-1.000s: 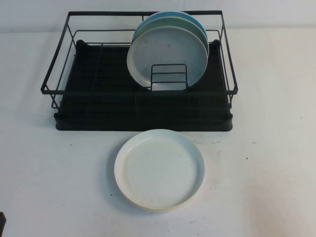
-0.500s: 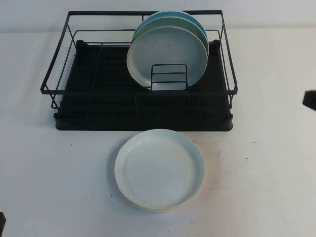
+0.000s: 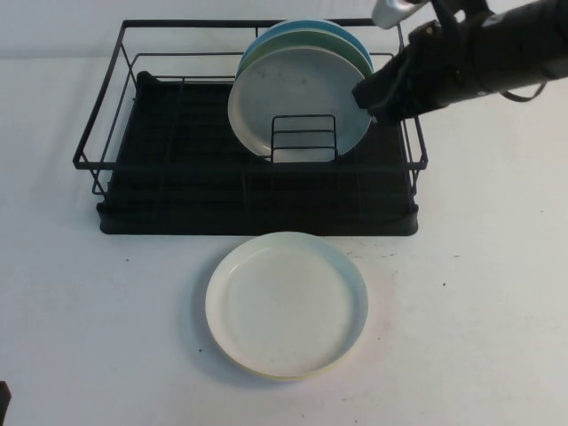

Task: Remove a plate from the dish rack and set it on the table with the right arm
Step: Grasp the plate from the shelf

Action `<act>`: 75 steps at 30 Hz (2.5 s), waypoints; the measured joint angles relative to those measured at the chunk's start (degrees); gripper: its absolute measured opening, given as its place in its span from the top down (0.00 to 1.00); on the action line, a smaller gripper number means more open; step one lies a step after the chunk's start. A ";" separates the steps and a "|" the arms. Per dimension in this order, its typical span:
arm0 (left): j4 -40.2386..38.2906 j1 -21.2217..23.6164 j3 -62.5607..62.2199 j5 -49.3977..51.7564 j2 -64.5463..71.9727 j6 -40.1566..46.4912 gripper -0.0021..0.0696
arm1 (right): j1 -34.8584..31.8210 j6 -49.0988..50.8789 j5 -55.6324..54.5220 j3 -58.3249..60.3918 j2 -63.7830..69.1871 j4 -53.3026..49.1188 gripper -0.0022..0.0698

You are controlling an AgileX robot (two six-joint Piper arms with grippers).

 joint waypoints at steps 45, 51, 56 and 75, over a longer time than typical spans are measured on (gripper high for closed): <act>0.00 0.00 0.00 0.00 0.00 0.00 0.98 | 0.10 -33.76 -14.59 -18.61 22.13 2.44 0.53; 0.00 0.00 0.00 0.00 0.00 0.00 0.98 | 0.10 -34.00 -16.26 -18.61 23.07 2.54 0.53; 0.00 0.00 0.00 0.00 0.00 0.00 0.98 | 0.10 -34.00 -16.78 -18.61 24.10 2.54 0.53; 0.00 0.00 0.00 0.00 0.00 0.00 0.98 | 0.10 -34.00 -17.17 -18.61 25.19 4.90 0.83</act>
